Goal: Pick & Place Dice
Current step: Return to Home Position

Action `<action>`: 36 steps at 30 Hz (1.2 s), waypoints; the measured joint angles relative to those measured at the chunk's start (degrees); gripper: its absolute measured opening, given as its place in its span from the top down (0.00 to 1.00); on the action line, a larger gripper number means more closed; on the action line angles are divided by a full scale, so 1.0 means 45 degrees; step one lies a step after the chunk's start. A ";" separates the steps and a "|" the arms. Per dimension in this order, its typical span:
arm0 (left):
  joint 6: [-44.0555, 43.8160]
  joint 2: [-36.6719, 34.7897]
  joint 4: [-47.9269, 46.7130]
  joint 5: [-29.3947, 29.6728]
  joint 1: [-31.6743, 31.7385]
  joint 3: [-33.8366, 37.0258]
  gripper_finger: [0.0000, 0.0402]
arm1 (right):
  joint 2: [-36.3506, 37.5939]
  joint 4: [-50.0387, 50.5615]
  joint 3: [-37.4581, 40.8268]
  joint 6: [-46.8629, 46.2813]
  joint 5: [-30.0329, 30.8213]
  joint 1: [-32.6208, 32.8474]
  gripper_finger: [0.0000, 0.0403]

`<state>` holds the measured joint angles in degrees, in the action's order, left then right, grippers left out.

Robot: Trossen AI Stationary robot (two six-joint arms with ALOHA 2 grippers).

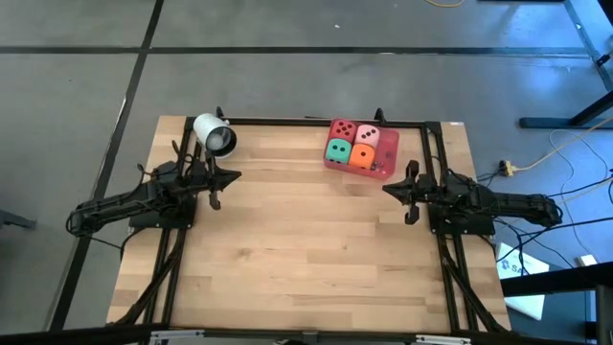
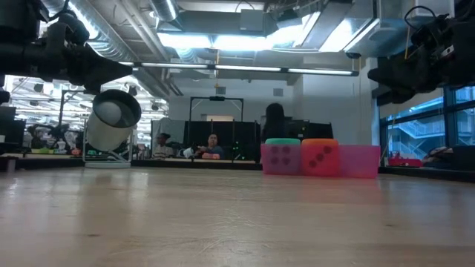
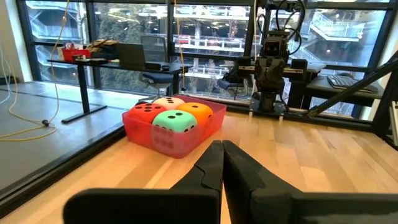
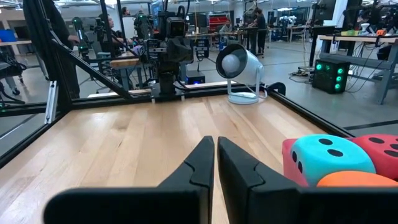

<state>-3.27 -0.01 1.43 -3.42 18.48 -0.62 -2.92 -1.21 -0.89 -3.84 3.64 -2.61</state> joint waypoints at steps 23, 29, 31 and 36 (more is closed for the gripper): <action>-0.0005 0.0000 0.0005 -0.0005 0.0005 0.0005 0.99 | 0.0000 0.0000 -0.0010 0.0005 0.0000 0.0000 0.94; -0.0005 0.0000 0.0005 -0.0005 0.0000 0.0005 1.00 | 0.0000 0.0000 -0.0010 0.0000 0.0000 0.0000 0.94; -0.0005 0.0000 0.0005 -0.0005 0.0000 0.0005 1.00 | 0.0000 0.0000 -0.0010 0.0000 -0.0005 0.0000 0.94; -0.0005 0.0000 0.0005 -0.0005 0.0001 0.0005 0.98 | 0.0000 -0.0003 -0.0010 -0.0005 -0.0004 0.0000 0.94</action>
<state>-3.29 -0.01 1.45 -3.44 18.49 -0.60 -2.92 -1.23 -0.93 -3.86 3.62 -2.61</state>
